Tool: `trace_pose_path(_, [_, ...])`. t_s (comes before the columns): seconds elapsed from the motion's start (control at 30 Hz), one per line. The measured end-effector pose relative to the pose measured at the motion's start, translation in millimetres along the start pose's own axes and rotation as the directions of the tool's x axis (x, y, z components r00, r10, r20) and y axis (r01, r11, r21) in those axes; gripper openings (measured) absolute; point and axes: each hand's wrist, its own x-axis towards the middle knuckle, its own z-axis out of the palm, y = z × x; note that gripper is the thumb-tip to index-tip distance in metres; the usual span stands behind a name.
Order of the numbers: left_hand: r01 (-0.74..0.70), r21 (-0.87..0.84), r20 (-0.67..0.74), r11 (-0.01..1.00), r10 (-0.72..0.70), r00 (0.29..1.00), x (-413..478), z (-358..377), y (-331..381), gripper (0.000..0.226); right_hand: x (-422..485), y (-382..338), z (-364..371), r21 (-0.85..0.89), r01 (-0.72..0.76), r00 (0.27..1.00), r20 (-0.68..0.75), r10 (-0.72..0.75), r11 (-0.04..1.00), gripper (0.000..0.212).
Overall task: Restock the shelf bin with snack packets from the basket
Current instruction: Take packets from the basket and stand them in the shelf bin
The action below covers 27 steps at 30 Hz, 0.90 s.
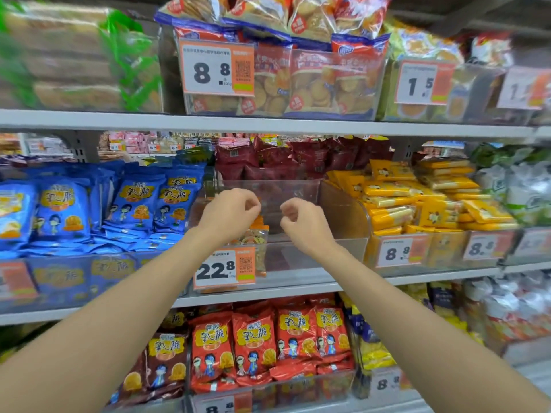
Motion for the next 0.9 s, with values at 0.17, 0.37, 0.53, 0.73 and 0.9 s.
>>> trace_pose_path(0.17, [-0.123, -0.132, -0.014, 0.984, 0.122, 0.992, -27.6, 37.0, 68.1, 0.012, -59.0, 36.2, -32.0, 0.004, 0.218, 0.934, -0.292, -0.207, 0.976, 0.017])
trace_pose_path(0.37, [-0.125, -0.283, 0.27, 0.951, 0.204, 0.941, -72.2, 130.7, 130.6, 0.008, -145.6, 126.1, -67.7, -0.1, -0.036, 0.973, -0.231, 0.012, 0.994, 0.017])
trace_pose_path(0.53, [-0.025, -0.37, 0.499, 0.929, 0.221, 0.838, -119.2, 223.1, 170.2, 0.013, -216.6, 195.6, -89.2, -0.163, -0.266, 0.964, -0.052, 0.261, 0.95, 0.017])
trace_pose_path(0.73, [0.16, -0.42, 0.725, 0.893, 0.225, 0.651, -200.3, 326.6, 195.7, 0.02, -315.8, 278.9, -92.4, -0.177, -0.561, 0.81, 0.085, 0.58, 0.809, 0.018])
trace_pose_path(0.9, [0.311, -0.335, 0.863, 0.89, 0.157, 0.479, -258.4, 398.7, 199.4, 0.02, -398.2, 336.7, -75.8, -0.322, -0.718, 0.546, 0.289, 0.786, 0.617, 0.019])
